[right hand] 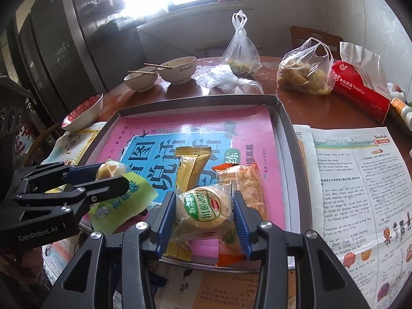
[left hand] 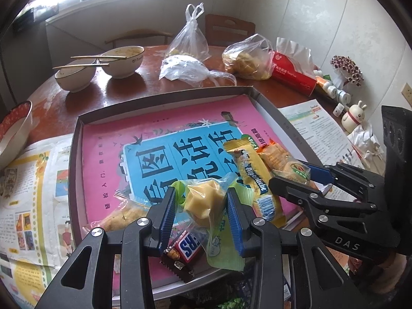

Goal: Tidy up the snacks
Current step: 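Carry the green bag with the left tool over the box while the right tool carries the round cake, then lower the round green-labelled cake into the box and open the right tool, then lower the green-and-yellow bag into the box and open the left tool, then withdraw both open tools from the box toward the remaining snacks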

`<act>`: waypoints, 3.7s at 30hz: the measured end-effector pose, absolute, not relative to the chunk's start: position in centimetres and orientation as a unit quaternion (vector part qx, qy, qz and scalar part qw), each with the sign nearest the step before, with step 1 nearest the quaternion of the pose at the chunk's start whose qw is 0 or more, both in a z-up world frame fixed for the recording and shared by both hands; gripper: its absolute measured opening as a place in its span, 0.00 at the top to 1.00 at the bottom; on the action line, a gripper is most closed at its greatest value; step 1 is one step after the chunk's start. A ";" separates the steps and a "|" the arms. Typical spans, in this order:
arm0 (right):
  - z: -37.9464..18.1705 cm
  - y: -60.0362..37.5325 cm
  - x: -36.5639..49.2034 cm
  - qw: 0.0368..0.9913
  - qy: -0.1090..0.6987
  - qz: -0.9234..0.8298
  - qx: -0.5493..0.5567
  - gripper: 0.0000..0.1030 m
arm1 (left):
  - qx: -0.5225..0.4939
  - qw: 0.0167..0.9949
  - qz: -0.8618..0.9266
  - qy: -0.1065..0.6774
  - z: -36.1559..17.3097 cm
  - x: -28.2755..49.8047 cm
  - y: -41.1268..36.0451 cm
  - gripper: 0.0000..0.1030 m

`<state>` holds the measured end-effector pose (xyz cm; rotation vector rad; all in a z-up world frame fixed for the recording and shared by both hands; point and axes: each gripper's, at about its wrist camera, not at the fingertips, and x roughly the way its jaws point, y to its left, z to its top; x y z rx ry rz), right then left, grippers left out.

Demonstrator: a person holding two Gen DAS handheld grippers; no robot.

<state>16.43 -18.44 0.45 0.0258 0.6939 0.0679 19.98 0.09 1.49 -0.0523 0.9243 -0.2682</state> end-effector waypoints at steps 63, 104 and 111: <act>2.3 -19.1 12.9 0.952 0.303 0.026 0.028 0.31 | -0.056 0.892 -0.126 0.431 3.1 17.5 1.9 0.38; 2.3 -16.8 8.6 0.962 0.267 0.061 0.003 0.13 | -0.063 0.904 -0.106 0.408 3.7 11.7 3.5 0.32; 1.7 -16.4 8.4 0.959 0.274 0.072 -0.002 0.12 | -0.065 0.904 -0.106 0.410 3.2 11.1 3.5 0.32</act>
